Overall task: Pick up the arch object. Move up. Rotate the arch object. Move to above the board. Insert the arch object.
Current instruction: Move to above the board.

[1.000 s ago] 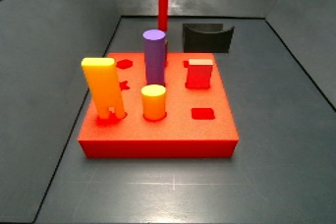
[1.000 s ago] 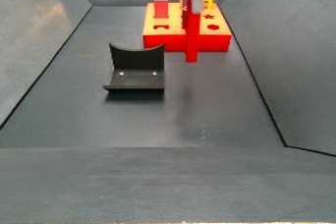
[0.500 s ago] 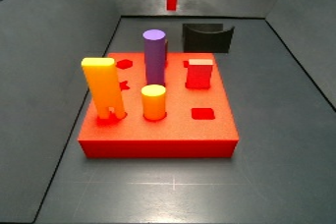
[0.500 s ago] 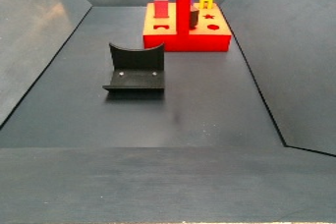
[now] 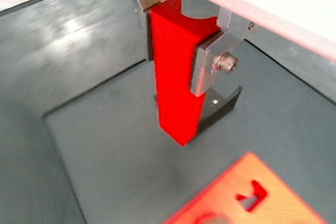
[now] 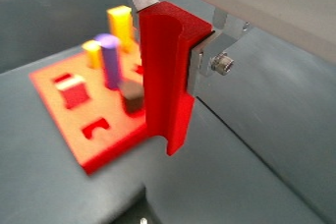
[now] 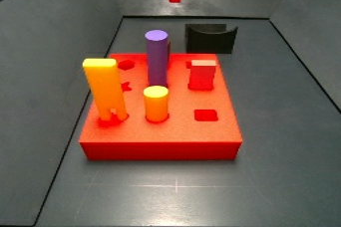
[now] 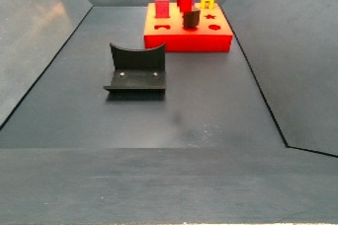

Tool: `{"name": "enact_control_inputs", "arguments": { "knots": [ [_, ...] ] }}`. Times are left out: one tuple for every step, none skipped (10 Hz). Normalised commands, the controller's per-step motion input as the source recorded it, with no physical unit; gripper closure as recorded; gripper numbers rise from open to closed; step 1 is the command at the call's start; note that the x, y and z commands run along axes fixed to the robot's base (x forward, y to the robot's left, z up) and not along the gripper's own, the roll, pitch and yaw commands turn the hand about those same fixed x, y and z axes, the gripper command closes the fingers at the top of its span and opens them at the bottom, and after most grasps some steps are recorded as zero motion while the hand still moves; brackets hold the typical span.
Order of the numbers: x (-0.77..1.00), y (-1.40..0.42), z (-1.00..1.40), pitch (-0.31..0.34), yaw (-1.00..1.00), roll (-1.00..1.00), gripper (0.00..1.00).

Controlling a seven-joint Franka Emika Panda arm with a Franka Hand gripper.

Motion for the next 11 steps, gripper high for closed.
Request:
{"name": "enact_control_inputs", "arguments": {
  "knots": [
    [-0.10, -1.00, 0.26, -0.005, 1.00, 0.02, 1.00],
    [-0.10, -1.00, 0.26, -0.001, 1.00, 0.03, 1.00],
    [-0.10, -1.00, 0.27, 0.000, 1.00, 0.03, 1.00],
    [-0.10, -1.00, 0.27, 0.004, 1.00, 0.03, 1.00],
    [-0.09, -1.00, 0.28, 0.009, 1.00, 0.03, 1.00],
    [-0.08, -1.00, 0.29, 0.016, 1.00, 0.04, 1.00],
    [-0.07, -0.95, 0.30, 0.028, 1.00, 0.04, 1.00],
    [-0.04, -0.67, 0.23, 0.037, 1.00, 0.04, 1.00],
    [0.00, -0.34, 0.12, 0.046, 1.00, 0.05, 1.00],
    [0.01, -0.23, 0.08, 0.051, 1.00, 0.05, 1.00],
    [0.02, -0.14, 0.06, 0.062, 1.00, 0.06, 1.00]
  ]
}}
